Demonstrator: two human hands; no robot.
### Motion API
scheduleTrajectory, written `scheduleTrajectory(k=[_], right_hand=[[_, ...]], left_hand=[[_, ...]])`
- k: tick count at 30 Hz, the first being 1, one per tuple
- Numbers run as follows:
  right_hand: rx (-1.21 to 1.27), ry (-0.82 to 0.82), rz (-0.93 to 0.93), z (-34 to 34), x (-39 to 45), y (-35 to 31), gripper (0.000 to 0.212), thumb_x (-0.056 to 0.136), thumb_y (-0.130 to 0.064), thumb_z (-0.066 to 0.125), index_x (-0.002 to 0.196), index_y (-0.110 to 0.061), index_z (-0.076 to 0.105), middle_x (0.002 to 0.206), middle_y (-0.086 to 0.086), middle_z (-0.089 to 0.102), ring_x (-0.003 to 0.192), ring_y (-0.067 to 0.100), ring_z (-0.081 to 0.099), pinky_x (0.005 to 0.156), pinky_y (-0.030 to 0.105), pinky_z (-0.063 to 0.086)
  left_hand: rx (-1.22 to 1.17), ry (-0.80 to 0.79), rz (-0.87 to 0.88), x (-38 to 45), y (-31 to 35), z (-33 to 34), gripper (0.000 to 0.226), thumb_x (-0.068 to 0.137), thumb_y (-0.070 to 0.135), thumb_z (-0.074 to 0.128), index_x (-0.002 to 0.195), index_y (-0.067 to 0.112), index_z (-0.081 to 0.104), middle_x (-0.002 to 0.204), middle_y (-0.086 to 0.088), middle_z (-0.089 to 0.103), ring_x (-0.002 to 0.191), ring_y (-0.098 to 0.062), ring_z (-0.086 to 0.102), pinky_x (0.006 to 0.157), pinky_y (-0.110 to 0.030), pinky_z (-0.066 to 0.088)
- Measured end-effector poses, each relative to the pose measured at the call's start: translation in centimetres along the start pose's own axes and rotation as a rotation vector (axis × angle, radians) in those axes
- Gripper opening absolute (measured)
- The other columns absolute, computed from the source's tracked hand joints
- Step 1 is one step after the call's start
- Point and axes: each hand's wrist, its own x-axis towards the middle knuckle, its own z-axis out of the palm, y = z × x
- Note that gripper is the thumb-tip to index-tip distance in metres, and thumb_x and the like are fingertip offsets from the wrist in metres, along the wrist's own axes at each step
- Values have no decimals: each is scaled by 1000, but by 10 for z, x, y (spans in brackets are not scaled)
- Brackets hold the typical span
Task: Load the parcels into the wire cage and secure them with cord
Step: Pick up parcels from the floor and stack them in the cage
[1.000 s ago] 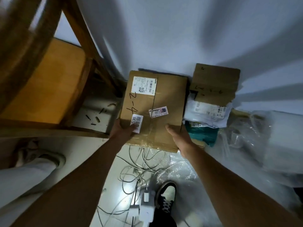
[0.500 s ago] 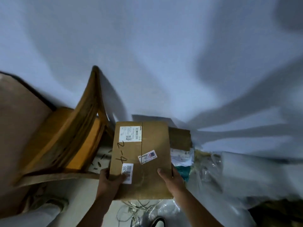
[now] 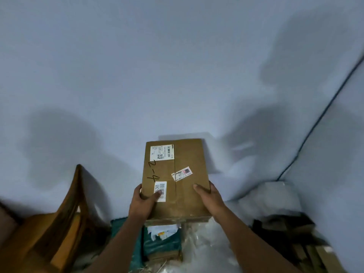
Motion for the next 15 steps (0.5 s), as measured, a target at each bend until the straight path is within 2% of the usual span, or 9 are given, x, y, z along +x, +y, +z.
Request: scheduleTrajectory(k=[2, 3, 5, 7, 10, 13, 15], right_hand=[[11, 79, -34, -47, -29, -24, 65, 82, -65, 70, 136, -33, 51, 118, -7, 66, 99, 15, 65, 80, 34, 55], [9, 117, -45, -66, -41, -33, 66, 82, -64, 69, 137, -32, 50, 118, -6, 65, 99, 16, 65, 81, 35, 56], [24, 203, -66, -111, -71, -51, 70, 84, -61, 69, 141, -27, 47, 126, -1, 62, 106, 22, 64, 94, 42, 55], [49, 303, -83, -154, -106, -56, 73, 87, -59, 68, 145, -23, 45, 136, 3, 60, 113, 24, 61, 98, 42, 53], [73, 498, -58, -214, -163, -43, 73, 86, -62, 67, 144, -23, 46, 134, 3, 61, 111, 23, 62, 98, 40, 52], [141, 669, -3, -269, -231, -19, 69, 82, -62, 70, 137, -26, 52, 117, 0, 68, 97, 20, 69, 83, 36, 58], [177, 774, 29, -307, -281, 6, 70, 82, -60, 71, 139, -24, 51, 121, 2, 68, 99, 22, 69, 87, 38, 58]], left_hand=[[31, -53, 66, -25, 37, 28, 92, 71, 54, 86, 147, 31, 39, 135, -5, 64, 109, -33, 68, 96, -57, 56], [45, -77, 95, -34, 52, 41, 90, 72, 55, 86, 146, 30, 40, 134, -5, 64, 108, -33, 69, 96, -57, 56], [77, -155, 165, -57, 84, 72, 88, 73, 56, 85, 145, 30, 42, 133, -4, 65, 107, -32, 69, 96, -57, 56], [112, -230, 235, -80, 107, 109, 86, 73, 56, 85, 144, 30, 44, 134, -4, 65, 109, -32, 68, 99, -56, 55], [170, -389, 323, -121, 124, 170, 86, 74, 60, 82, 144, 29, 44, 137, -4, 63, 117, -31, 64, 103, -56, 51], [201, -544, 372, -174, 124, 230, 94, 69, 65, 82, 147, 28, 42, 141, -3, 60, 124, -32, 60, 107, -58, 47], [213, -664, 384, -216, 117, 273, 94, 70, 63, 83, 147, 29, 42, 141, -2, 59, 123, -31, 60, 106, -56, 48]])
